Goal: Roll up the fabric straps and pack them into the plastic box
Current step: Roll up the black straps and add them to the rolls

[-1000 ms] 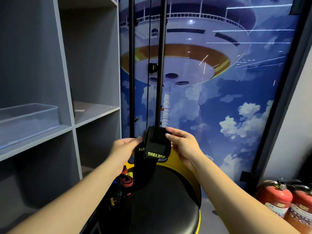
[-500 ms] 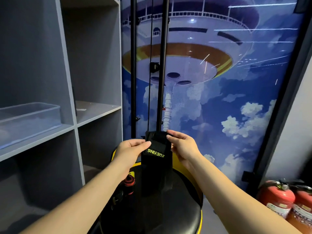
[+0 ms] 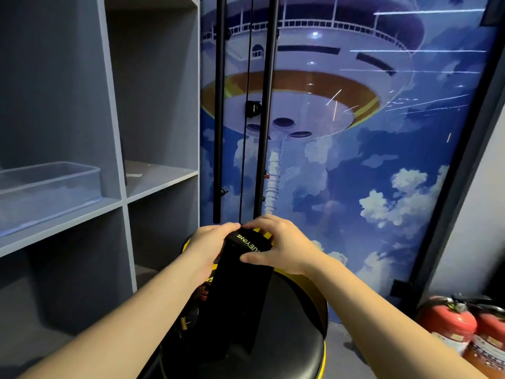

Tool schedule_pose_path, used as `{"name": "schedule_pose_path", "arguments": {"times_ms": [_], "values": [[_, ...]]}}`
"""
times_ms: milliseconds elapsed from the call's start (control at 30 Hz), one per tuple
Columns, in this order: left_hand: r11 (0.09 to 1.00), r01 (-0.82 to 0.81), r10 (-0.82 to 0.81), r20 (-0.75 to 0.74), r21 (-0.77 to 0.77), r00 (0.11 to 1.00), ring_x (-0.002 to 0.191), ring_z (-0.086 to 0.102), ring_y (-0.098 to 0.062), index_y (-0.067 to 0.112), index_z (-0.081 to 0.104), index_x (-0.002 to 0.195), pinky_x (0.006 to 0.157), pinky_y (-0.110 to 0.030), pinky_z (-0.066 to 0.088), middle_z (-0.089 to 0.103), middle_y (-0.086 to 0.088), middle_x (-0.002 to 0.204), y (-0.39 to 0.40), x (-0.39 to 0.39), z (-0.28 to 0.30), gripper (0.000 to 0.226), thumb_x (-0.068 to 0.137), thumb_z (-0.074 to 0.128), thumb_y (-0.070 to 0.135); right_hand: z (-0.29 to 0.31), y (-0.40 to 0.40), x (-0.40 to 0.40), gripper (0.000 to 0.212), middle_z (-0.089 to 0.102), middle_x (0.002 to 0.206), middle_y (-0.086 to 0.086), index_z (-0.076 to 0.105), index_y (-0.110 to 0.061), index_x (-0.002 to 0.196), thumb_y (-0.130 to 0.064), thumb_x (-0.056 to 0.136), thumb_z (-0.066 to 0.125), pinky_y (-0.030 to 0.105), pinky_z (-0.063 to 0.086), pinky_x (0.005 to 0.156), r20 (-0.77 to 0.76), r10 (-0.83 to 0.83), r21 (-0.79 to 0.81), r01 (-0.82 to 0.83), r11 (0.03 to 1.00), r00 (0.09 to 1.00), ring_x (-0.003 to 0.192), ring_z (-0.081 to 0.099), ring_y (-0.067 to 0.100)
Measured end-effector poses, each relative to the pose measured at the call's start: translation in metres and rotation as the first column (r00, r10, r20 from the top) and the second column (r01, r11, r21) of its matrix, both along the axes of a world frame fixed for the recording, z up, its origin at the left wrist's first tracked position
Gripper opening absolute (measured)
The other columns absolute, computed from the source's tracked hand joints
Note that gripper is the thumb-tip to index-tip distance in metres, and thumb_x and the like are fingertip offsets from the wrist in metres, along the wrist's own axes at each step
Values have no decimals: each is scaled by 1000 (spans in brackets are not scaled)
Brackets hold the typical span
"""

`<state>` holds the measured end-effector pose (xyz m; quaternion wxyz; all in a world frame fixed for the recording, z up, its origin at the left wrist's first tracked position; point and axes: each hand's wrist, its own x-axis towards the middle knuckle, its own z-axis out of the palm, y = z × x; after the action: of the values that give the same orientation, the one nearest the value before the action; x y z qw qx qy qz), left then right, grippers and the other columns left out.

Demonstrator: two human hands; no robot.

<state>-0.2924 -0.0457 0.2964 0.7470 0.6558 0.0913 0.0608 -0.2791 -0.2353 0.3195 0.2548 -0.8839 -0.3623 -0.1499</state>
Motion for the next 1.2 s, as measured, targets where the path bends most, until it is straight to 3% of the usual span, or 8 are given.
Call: {"name": "schedule_pose_path", "arguments": {"times_ms": [200,300,467,533,733,833,1000,1200], "values": [[997,72,-72,9,31,997,98,73,-27,15,79,100,96,-42,54,78,-6,98,4,-8,-4,33,97,60,42,-12,3,5,21,65,72,-5,74,-18,87,-36,93,64,35,49,65,47,-164,266,146,953,985,67,59,12],[998,9,-13,54,66,998,100,73,-24,21,81,96,101,-44,52,79,0,98,8,-9,-9,25,94,66,40,-11,-1,9,21,68,84,1,78,-18,95,-34,95,65,31,48,73,-154,-231,377,274,885,961,80,64,14],[970,-219,197,181,108,963,102,67,-8,29,80,95,92,-28,53,76,12,98,14,-7,-10,10,88,76,23,-1,-9,7,21,71,77,2,75,-4,96,-20,99,62,20,46,57,-610,135,671,418,613,781,64,63,11],[951,-273,238,219,147,946,98,65,-4,31,78,98,77,-19,48,74,13,102,13,-9,-9,13,90,73,21,2,-11,8,21,71,83,4,72,-1,109,-16,100,58,21,47,55,-650,255,709,451,542,716,66,64,10],[897,-309,245,225,317,943,102,68,-20,34,73,112,94,-37,56,73,4,110,6,-10,-13,27,86,76,31,1,-12,11,35,75,93,9,60,-13,130,2,101,47,27,57,60,-571,592,811,504,297,569,73,70,17],[891,-258,179,232,374,956,89,68,-11,36,74,113,82,-28,55,74,5,101,-1,-15,-13,25,88,73,35,-4,-10,11,42,73,106,11,57,-13,137,4,101,43,29,59,68,-545,641,827,474,304,540,84,69,20],[876,-192,80,258,442,963,100,66,-4,30,75,113,92,-28,54,73,16,106,-12,-20,-4,23,92,69,37,-9,-7,4,42,70,106,12,58,-17,133,4,100,43,30,61,73,-534,675,841,400,363,509,89,66,23],[887,-153,42,254,435,966,91,60,10,28,74,115,70,-7,41,69,22,101,-19,-21,0,22,94,68,31,-17,-2,-1,43,62,104,17,56,-20,136,2,99,49,34,58,78,-520,637,851,277,447,570,92,65,28]]}}
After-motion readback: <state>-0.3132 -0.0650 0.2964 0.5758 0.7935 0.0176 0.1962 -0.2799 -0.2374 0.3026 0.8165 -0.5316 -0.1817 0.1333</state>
